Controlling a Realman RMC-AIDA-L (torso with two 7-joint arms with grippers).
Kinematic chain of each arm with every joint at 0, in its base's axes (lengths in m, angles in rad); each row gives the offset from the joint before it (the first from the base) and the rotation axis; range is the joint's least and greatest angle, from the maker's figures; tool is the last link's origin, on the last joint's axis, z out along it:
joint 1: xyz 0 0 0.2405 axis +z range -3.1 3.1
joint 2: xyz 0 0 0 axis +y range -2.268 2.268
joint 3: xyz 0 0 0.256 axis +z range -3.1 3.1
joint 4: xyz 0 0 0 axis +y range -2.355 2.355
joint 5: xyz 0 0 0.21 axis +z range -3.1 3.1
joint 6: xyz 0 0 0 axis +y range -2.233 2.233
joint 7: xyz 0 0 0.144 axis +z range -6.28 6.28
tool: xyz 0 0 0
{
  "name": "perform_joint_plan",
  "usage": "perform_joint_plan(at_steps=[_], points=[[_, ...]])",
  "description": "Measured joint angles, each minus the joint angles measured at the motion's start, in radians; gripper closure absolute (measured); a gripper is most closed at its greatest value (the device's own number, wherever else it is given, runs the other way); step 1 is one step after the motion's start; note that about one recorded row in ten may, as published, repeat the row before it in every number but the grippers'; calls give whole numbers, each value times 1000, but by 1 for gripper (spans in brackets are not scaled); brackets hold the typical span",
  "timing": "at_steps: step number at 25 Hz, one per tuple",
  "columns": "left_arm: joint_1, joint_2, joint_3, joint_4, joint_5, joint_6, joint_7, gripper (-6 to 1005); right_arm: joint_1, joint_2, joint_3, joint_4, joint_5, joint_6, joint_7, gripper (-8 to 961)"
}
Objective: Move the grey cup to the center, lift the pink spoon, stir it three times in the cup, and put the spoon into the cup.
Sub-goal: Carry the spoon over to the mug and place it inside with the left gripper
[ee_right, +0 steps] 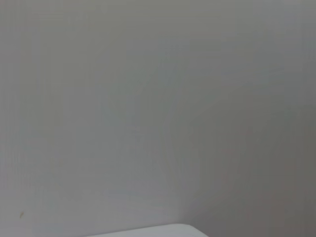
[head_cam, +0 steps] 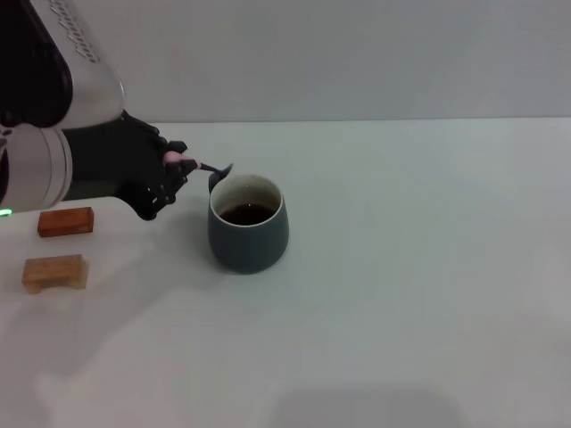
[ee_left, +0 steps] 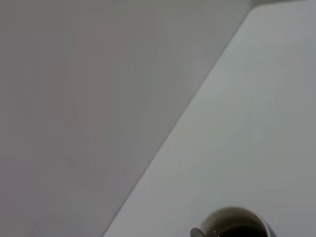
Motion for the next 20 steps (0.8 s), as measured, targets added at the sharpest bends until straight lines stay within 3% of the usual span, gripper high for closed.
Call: perform_joint_plan(at_steps=[10, 20], points=[[-5, -1, 8, 44, 4, -2, 12, 855, 8, 0, 0, 0, 1, -4, 0, 953], [-77, -3, 36, 204, 4, 48, 27, 856, 5, 0, 0, 1, 2, -22, 0, 953]])
